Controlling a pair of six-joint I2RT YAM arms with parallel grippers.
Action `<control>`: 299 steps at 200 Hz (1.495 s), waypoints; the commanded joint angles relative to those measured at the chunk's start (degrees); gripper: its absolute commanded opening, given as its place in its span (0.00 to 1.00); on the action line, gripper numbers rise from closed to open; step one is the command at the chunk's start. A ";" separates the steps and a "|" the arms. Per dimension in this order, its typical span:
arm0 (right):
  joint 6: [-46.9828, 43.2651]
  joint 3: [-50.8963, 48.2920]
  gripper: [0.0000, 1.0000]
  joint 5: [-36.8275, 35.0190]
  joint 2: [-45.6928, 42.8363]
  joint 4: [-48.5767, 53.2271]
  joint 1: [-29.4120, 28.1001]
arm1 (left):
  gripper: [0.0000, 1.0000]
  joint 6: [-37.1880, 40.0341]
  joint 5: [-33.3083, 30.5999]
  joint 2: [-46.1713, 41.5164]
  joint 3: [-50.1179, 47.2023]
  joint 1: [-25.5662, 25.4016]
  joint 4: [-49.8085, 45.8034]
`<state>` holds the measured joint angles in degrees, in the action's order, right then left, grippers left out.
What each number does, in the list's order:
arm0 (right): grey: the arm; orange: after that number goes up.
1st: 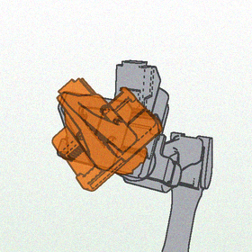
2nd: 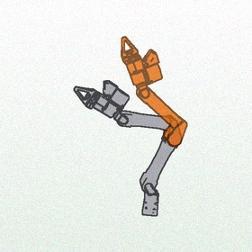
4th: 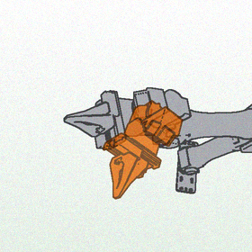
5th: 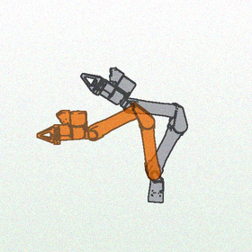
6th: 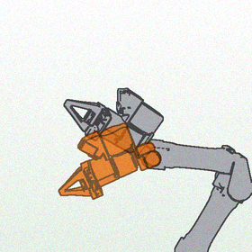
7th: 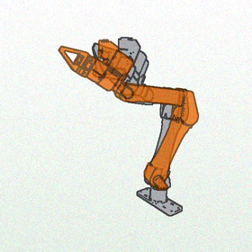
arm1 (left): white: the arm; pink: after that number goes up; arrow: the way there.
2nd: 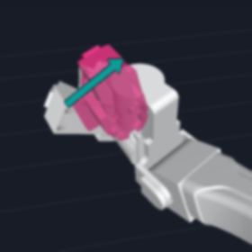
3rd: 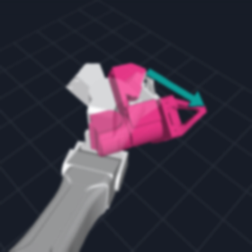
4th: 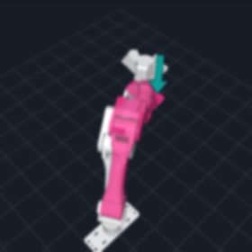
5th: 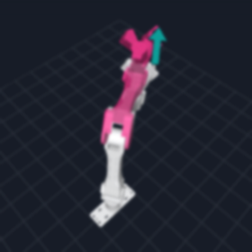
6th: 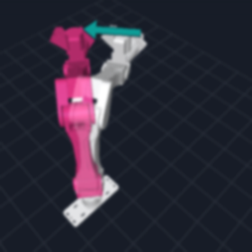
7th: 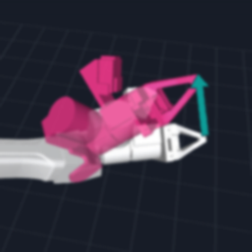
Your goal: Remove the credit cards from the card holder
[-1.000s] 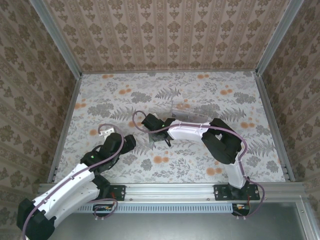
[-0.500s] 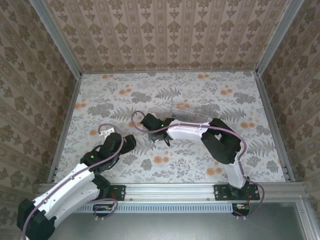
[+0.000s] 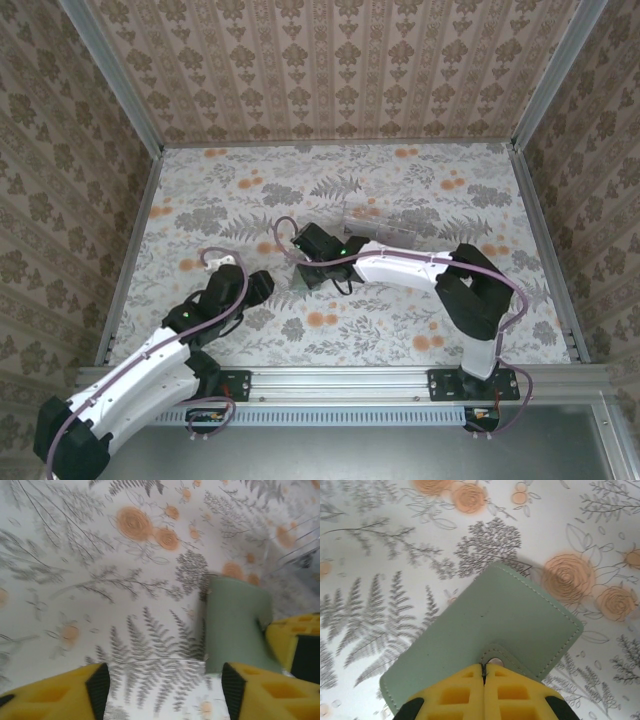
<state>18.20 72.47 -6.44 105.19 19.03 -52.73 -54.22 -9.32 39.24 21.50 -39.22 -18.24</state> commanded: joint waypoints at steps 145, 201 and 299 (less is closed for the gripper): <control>2.71 -8.37 0.00 6.68 -2.47 -10.30 -1.55 | 0.00 -13.48 8.46 25.27 -2.82 -7.58 29.45; 4.20 -10.31 0.00 7.10 -3.53 -12.52 -1.50 | 0.00 -19.14 2.68 32.20 -1.49 -10.04 22.24; 6.56 -18.66 0.00 2.33 -14.74 -13.43 1.69 | 0.00 -25.50 -2.48 33.87 -1.99 -10.17 12.09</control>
<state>23.00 56.25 -1.87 93.97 6.24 -52.49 -77.67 -7.22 70.57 20.95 -49.54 5.19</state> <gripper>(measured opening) 0.065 0.048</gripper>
